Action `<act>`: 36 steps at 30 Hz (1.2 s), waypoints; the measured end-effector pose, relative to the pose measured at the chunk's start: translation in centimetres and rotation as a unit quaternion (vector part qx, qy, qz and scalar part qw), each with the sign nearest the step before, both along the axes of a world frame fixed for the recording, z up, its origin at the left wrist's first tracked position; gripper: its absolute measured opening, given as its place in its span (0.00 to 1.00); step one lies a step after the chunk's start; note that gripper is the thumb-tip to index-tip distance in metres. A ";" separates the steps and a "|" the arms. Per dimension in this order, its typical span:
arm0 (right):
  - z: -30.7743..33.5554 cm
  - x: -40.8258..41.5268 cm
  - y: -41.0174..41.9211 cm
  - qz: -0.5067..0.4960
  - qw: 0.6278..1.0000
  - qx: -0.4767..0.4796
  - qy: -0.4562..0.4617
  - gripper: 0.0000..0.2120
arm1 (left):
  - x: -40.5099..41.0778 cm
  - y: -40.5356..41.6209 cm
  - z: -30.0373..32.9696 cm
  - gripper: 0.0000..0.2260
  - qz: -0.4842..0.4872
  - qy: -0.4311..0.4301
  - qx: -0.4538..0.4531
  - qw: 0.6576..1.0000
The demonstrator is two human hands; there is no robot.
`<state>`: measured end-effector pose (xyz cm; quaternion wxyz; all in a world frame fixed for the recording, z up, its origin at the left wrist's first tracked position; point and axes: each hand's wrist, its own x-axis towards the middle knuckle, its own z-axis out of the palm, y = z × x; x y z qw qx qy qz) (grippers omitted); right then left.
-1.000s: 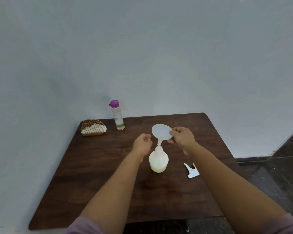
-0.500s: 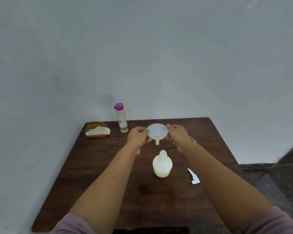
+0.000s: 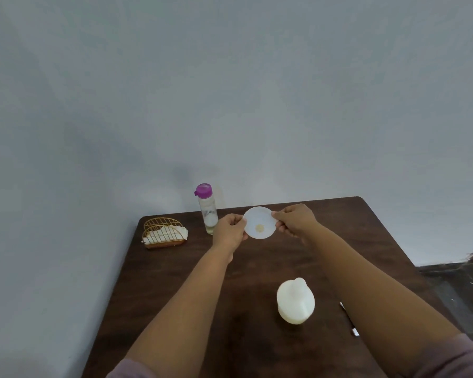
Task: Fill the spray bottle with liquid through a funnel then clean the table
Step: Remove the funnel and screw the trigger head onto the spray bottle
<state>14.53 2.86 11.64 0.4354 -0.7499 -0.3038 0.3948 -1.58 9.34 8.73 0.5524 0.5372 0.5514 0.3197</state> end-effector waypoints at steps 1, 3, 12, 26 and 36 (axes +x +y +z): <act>-0.3 0.0 0.7 -0.002 1.000 0.000 -0.009 0.12 | 0.1 0.6 -0.2 0.09 -0.006 -0.004 -0.010 1.000; -0.9 0.0 2.1 -0.009 1.000 0.003 -0.016 0.14 | 0.3 1.7 -0.6 0.10 -0.016 -0.011 -0.033 0.999; -5.5 0.5 8.1 -0.042 0.999 0.021 0.008 0.11 | 2.7 5.7 -5.7 0.07 0.011 -0.055 -0.094 0.994; -14.9 3.8 15.5 0.085 0.979 -0.077 0.170 0.19 | 6.0 13.8 -11.2 0.17 -0.081 0.124 0.066 0.987; -18.0 5.2 16.4 0.148 0.969 -0.139 -0.140 0.29 | 7.7 14.7 -15.1 0.20 -0.220 0.222 0.080 0.946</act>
